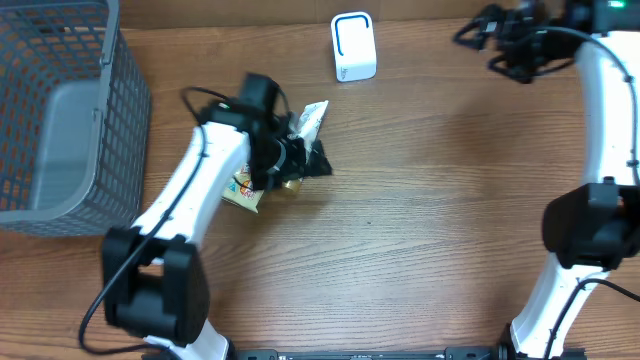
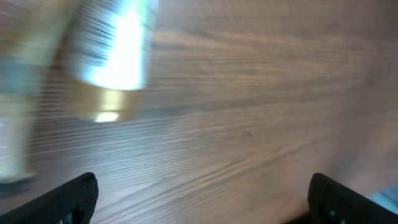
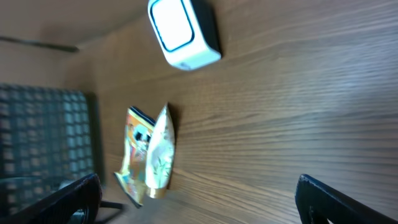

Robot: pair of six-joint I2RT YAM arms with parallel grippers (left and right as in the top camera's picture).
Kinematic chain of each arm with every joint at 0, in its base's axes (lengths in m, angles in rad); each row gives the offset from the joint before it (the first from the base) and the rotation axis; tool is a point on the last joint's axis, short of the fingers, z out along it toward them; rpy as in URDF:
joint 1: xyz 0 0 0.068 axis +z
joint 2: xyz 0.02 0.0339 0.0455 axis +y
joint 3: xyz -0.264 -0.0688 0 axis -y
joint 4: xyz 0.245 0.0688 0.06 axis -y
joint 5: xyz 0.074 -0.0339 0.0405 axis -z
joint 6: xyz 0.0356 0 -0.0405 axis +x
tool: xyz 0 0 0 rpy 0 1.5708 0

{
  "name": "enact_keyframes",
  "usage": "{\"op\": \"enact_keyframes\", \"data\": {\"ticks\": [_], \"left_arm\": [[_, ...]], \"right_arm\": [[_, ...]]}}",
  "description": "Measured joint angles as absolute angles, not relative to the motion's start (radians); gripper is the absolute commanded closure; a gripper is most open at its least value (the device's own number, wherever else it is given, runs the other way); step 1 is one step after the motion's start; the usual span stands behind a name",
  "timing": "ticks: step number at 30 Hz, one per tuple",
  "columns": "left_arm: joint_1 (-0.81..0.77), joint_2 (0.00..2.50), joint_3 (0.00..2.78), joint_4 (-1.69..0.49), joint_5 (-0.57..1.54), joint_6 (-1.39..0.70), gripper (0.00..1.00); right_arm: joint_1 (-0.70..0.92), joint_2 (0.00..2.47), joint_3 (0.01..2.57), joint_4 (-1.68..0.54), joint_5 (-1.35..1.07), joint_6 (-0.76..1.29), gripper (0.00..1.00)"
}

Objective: Scan the item barcode

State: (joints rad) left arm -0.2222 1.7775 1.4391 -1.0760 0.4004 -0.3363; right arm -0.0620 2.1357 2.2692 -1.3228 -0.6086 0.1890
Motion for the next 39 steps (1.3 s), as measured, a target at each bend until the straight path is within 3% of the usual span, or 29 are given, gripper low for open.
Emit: {"op": "enact_keyframes", "data": {"ticks": [10,16,22,26,32,39], "left_arm": [[-0.098,1.530,1.699,-1.225,0.005,-0.416,0.00],[0.072,1.433,1.723,-1.273,-0.083,-0.450,0.00],[0.110,1.431,1.723,-1.304,-0.103,-0.459,0.00],[0.110,1.432,1.723,-1.306,-0.104,-0.465,0.00],[0.110,1.433,1.723,-1.306,-0.107,-0.466,0.00],[0.110,1.433,1.723,-1.306,-0.107,-0.466,0.00]], "right_arm": [[0.176,2.165,2.196,-1.227,-0.467,0.315,0.00],[0.305,2.178,2.150,-1.185,-0.437,0.389,0.00],[0.432,2.195,2.088,-1.073,-0.383,0.550,0.01],[0.505,2.236,2.023,-0.972,-0.368,0.630,0.17],[0.581,2.296,1.971,-0.927,-0.331,0.687,0.30],[0.605,2.307,1.956,-0.870,-0.263,0.707,0.31]]}}
